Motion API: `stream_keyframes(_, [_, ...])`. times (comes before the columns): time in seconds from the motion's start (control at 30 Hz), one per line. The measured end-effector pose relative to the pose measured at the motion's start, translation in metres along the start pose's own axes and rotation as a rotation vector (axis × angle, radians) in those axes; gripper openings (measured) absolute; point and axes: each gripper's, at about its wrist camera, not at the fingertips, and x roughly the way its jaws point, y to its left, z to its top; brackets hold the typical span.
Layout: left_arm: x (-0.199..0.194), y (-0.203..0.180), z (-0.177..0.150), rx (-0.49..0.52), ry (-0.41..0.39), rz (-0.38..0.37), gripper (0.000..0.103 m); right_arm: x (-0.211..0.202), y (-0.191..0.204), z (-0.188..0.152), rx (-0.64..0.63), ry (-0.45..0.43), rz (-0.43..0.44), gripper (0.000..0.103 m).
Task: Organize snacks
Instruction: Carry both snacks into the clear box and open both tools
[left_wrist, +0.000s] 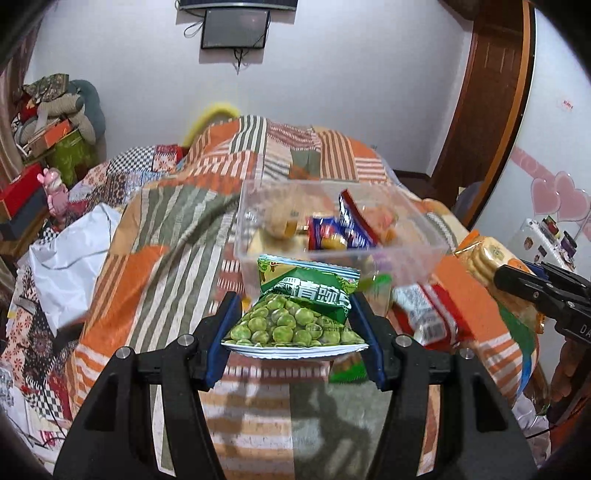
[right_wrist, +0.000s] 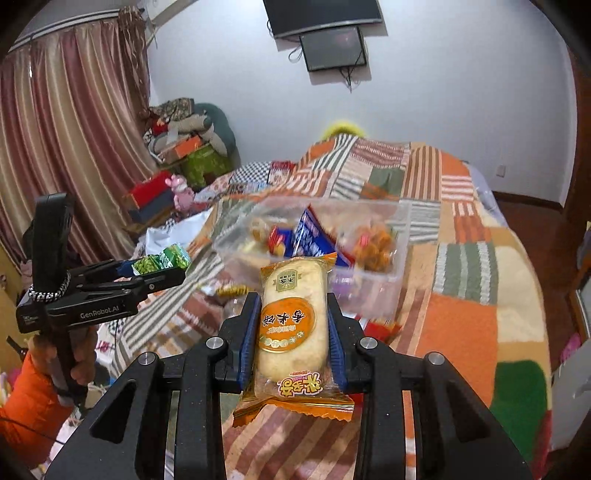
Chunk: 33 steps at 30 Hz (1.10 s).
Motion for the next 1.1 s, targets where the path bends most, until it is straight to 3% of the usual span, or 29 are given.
stream_keyframes(0.57, [0.027, -0.02, 0.064, 0.035, -0.08, -0.029, 0.059, 0.011, -0.027, 0.044, 0.03, -0.095, -0.053, 0.03])
stream_keyframes(0.83, [0.052, -0.02, 0.088, 0.029, -0.087, -0.027, 0.059, 0.034, -0.045, 0.056, 0.075, -0.089, -0.061, 0.03])
stream_keyframes(1.1, [0.092, -0.015, 0.104, 0.016, -0.039, -0.02, 0.059, 0.062, -0.056, 0.063, 0.093, -0.05, -0.061, 0.03])
